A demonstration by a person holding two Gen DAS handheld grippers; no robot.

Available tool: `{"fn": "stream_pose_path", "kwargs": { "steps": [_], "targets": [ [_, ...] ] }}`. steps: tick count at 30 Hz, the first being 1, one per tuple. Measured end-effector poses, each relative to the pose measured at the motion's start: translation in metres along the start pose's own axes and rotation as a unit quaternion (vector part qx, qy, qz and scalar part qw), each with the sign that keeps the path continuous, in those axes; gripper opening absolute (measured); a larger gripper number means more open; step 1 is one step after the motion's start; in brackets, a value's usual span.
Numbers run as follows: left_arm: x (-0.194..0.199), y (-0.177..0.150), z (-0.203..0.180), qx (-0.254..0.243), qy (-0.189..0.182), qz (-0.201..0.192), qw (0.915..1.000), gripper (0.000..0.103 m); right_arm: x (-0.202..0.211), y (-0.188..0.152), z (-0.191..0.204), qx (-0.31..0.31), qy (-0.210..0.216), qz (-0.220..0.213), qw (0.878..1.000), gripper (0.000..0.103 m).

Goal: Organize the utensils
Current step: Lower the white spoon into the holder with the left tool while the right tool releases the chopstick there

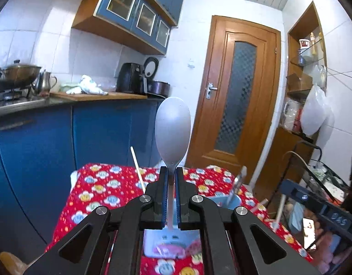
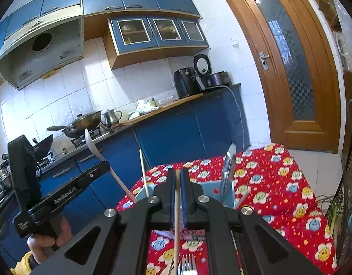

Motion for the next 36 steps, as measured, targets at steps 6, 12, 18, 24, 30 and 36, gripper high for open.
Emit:
{"fn": "stream_pose_path", "kwargs": {
  "steps": [6,12,18,24,30,36],
  "targets": [
    [-0.034,-0.003,0.01,0.019,0.002,0.009,0.9998,0.006,-0.008,0.019,-0.006,0.008,-0.012,-0.015,1.0,0.006],
    [-0.049,0.004,0.016,0.035,-0.005,0.009,0.9993,0.005,-0.015,0.042,-0.011,0.016,-0.022,-0.033,0.999,0.006],
    [-0.054,0.016,0.01,0.028,-0.005,-0.018,0.9994,0.005,-0.025,0.062,-0.018,0.02,-0.046,-0.063,0.997,0.006],
    [-0.068,-0.003,0.01,0.039,-0.002,-0.016,0.9991,0.005,-0.044,0.064,-0.022,0.033,-0.076,-0.088,0.993,0.006],
    [-0.076,-0.022,0.016,0.045,-0.002,-0.017,0.9988,0.005,-0.061,0.056,-0.025,0.061,-0.104,-0.105,0.987,0.006],
    [-0.08,-0.03,0.013,0.026,-0.001,-0.015,0.9995,0.005,-0.072,0.053,-0.03,0.064,-0.112,-0.104,0.986,0.006]
  ]
}}
Point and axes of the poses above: each gripper's, at about its wrist camera, not at the fingertips, and x roughly against the way its jaws point, z to its left, y to its top, the point moved 4 cm from there along -x, roughly the way its jaws point, and after that the axes turned 1 degree about -y, right-handed, at the moved point
